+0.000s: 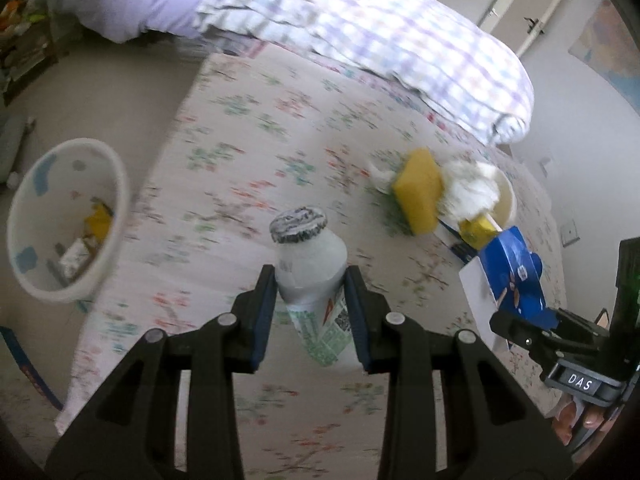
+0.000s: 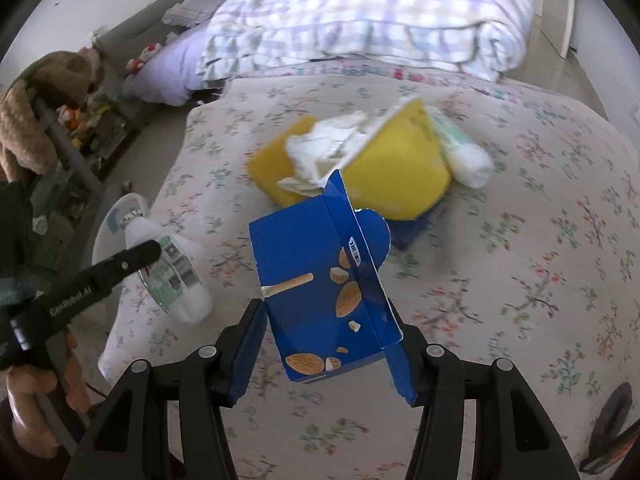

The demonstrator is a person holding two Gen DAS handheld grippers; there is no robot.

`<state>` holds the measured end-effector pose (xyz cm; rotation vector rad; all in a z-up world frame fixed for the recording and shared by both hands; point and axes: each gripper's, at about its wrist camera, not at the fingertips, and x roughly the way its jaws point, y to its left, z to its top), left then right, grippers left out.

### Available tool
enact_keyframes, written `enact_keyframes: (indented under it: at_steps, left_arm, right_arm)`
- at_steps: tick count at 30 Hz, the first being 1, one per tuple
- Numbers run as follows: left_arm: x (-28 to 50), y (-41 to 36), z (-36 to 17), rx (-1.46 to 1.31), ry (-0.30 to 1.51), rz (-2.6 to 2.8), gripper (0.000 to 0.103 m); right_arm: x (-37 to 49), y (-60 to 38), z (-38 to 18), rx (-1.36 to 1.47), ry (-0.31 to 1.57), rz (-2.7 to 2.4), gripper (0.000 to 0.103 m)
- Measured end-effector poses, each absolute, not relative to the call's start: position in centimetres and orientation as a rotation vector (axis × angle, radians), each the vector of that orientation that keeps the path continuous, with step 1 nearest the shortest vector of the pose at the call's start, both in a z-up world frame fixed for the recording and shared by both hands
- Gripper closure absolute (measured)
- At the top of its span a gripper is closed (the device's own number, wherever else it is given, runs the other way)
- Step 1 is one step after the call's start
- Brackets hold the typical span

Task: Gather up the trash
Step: 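Carry the white bottle over the bin and open the left tool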

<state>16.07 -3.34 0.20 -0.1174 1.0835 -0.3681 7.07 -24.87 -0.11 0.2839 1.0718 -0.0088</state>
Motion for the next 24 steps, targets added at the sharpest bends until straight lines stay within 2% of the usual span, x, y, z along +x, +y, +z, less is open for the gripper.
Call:
enact_keyframes:
  at_steps: [24]
  left_arm:
    - [18.9,13.8,1.6,-0.260,0.941,-0.106,0.067]
  right_arm:
    - [12.5,-14.6,-1.0,0.187,1.087,0.148,0.046]
